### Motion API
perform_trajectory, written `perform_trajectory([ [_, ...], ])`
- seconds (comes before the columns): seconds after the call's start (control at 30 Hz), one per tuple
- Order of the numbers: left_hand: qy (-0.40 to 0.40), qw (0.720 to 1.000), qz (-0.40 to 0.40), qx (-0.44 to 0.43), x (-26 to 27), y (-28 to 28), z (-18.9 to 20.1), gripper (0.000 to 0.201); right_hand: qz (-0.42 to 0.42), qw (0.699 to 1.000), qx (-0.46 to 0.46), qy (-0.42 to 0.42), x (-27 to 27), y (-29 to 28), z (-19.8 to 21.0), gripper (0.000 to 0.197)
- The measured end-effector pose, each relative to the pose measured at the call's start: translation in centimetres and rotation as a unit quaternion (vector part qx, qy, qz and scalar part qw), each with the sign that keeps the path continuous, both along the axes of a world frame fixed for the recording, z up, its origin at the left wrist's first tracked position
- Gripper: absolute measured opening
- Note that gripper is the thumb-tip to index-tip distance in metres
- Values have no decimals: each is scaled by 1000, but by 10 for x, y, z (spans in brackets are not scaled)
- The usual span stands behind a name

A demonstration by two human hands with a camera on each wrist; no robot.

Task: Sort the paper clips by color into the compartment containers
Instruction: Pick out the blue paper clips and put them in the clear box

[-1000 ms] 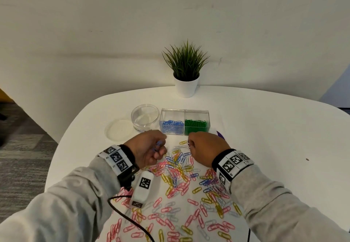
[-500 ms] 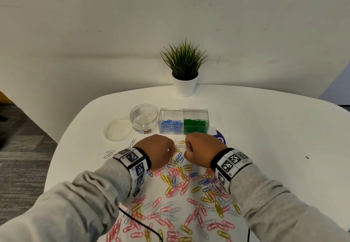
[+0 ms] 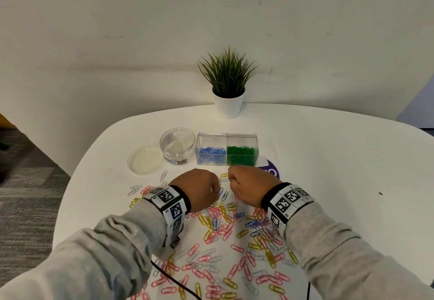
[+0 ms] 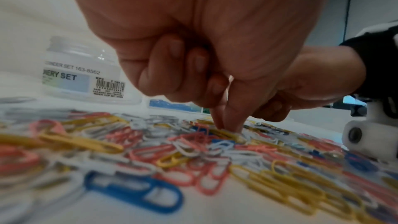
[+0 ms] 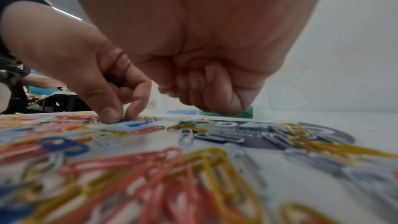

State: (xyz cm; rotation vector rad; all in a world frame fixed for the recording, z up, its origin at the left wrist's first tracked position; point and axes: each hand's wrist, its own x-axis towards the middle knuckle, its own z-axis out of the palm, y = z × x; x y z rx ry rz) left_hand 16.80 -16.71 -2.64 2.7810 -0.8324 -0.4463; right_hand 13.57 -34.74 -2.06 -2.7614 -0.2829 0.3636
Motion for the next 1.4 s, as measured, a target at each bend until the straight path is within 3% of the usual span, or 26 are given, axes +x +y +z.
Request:
perform_trajectory([
  [0.13, 87, 993, 61, -58, 6, 4, 12, 12, 21, 998, -51, 5, -2, 7, -4, 30],
  [0.3, 186, 945, 197, -183, 14, 5, 22, 13, 31, 998, -56, 12, -4, 6, -1, 46],
  [0.37, 176, 953, 175, -171, 14, 2, 23, 16, 29, 998, -52, 13, -5, 5, 0, 44],
  [0.5, 93, 991, 82, -55, 11, -5, 18, 28, 46, 998, -45, -16, -6, 6, 0, 23],
  [0.67, -25, 997, 5, 68, -3, -11, 7, 26, 43, 998, -45, -9, -5, 5, 0, 9],
  [0.9, -60, 993, -21, 96, -7, -12, 1, 21, 25, 999, -33, 4, -9, -2, -2, 22],
  [1.0, -33, 997, 16, 75, -6, -10, 5, 26, 26, 999, -32, -1, -12, -4, -2, 18],
  [1.13, 18, 997, 73, -25, 8, -5, 19, 36, 35, 999, -40, -2, -12, -2, -5, 15],
  [1.27, -37, 987, 113, -105, 34, -5, 41, 44, 26, 999, -33, 9, -13, -2, -3, 13],
  [1.4, -65, 982, 110, -138, 70, -16, 53, 27, 32, 999, -36, -1, -16, 1, 2, 16],
])
